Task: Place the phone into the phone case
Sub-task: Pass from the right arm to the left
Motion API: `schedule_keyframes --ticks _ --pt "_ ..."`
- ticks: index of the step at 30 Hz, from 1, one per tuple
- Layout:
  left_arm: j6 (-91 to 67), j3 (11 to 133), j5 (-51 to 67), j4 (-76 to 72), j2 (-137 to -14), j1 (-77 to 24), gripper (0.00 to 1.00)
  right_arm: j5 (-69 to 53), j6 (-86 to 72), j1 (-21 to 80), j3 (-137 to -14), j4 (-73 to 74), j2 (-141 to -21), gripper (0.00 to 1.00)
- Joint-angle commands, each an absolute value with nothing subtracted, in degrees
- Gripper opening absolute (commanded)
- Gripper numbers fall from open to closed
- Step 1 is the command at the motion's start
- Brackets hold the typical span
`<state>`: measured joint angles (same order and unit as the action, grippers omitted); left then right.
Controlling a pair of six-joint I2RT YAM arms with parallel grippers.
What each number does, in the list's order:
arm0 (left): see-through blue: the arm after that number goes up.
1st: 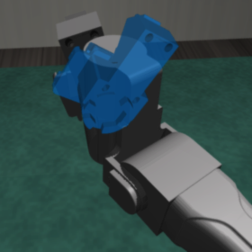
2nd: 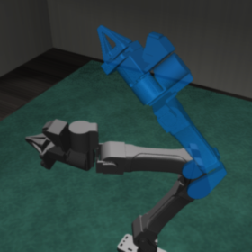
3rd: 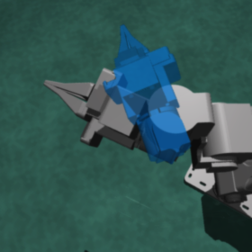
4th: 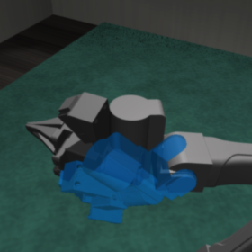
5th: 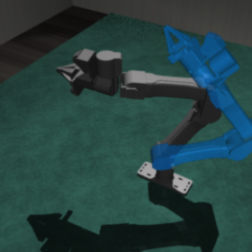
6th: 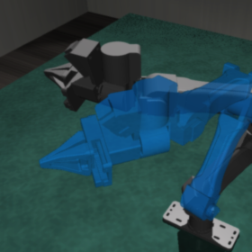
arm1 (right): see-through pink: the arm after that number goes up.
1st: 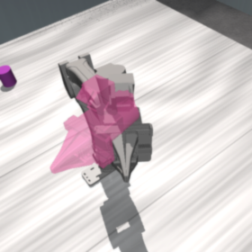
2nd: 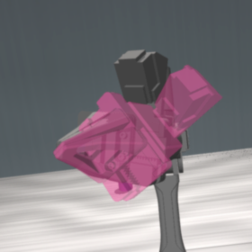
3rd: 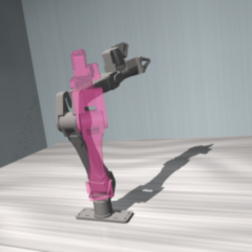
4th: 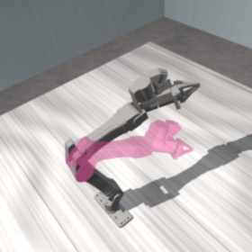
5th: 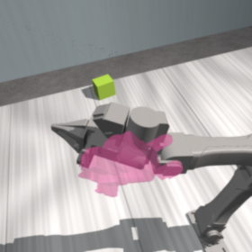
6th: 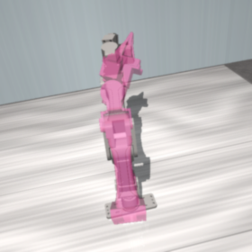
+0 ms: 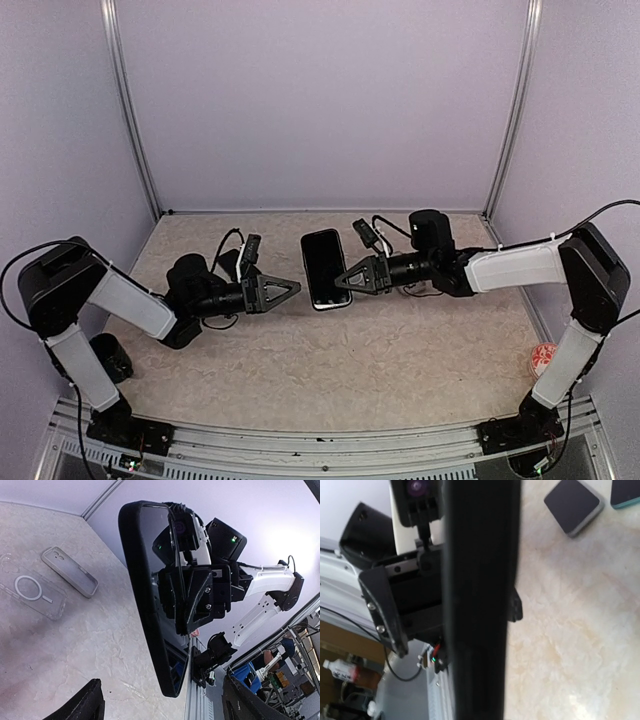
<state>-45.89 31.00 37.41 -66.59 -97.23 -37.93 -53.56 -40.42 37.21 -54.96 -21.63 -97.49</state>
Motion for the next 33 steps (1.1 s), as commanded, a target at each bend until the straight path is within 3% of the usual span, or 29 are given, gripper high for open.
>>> schedule_keyframes --ticks 1,7,13,18,25,29,33 --pt "-49.7 30.6 35.6 -75.9 -98.7 -39.1 0.79 -53.4 -46.9 37.4 -54.1 -36.0 -97.5 0.0" --pt "-51.0 34.3 35.7 -77.3 -102.9 -41.3 0.77 -51.9 -48.2 38.4 -55.7 -37.7 -99.4 0.0" --pt "-51.2 37.1 35.7 -76.9 -104.5 -42.2 0.7 -49.4 -49.4 38.9 -55.3 -40.9 -100.9 0.0" --pt "-51.6 37.7 35.7 -77.3 -105.4 -42.3 0.51 -48.3 -51.7 39.5 -55.1 -44.6 -102.7 0.0" --pt "-52.1 37.5 35.8 -77.9 -105.8 -41.8 0.13 -47.8 -53.0 39.7 -55.7 -46.4 -103.8 0.0" --pt "-52.5 37.7 36.2 -77.7 -105.6 -40.6 0.04 -47.8 -51.8 39.7 -56.8 -44.6 -103.9 0.0" --pt "-52.7 38.3 37.4 -76.4 -105.1 -38.8 0.0 -47.9 -50.8 39.5 -57.3 -42.9 -103.7 0.18"
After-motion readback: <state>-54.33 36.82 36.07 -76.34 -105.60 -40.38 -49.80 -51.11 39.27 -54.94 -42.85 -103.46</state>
